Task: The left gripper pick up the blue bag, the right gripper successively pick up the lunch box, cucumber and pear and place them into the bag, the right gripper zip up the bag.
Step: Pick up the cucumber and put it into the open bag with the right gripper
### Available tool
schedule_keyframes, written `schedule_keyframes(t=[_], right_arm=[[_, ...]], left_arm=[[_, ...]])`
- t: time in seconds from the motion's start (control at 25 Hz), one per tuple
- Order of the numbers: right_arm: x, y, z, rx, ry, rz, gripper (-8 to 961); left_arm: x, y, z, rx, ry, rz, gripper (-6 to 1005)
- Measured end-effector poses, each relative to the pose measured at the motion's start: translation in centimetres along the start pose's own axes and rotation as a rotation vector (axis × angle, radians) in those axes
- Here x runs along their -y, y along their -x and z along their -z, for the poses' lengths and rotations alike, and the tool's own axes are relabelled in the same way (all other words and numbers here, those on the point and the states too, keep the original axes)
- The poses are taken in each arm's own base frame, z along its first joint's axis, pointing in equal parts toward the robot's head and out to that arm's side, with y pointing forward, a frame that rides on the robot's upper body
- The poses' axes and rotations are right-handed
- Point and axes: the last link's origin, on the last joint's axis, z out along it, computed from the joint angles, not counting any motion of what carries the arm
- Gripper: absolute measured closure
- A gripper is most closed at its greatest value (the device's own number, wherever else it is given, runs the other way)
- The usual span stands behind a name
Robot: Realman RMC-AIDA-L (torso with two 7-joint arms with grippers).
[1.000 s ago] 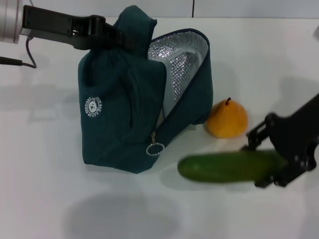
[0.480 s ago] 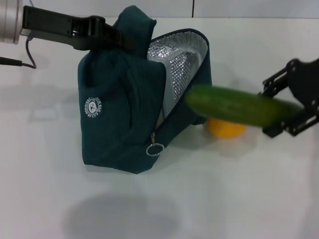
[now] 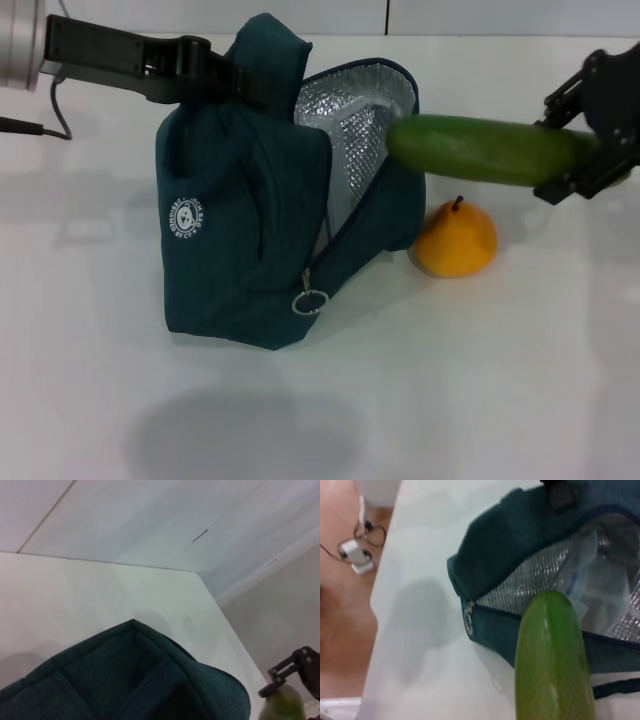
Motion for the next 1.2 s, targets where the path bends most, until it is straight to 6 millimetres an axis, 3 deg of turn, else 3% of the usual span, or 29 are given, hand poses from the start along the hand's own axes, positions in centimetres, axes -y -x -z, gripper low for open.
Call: schedule_keyframes(t=[0.32, 1.2], right_arm=[[0.5, 2.3, -3.1, -0.084, -0.002, 0.072, 314], [1.1, 6.9, -6.6, -0.074, -0.008, 0.189, 312]], left_arm=[[-0.1, -0.1, -0.1, -0.002, 0.004, -0.008, 953], [-0.2, -0.2, -1.0, 0.020, 0.030, -0.028, 952]])
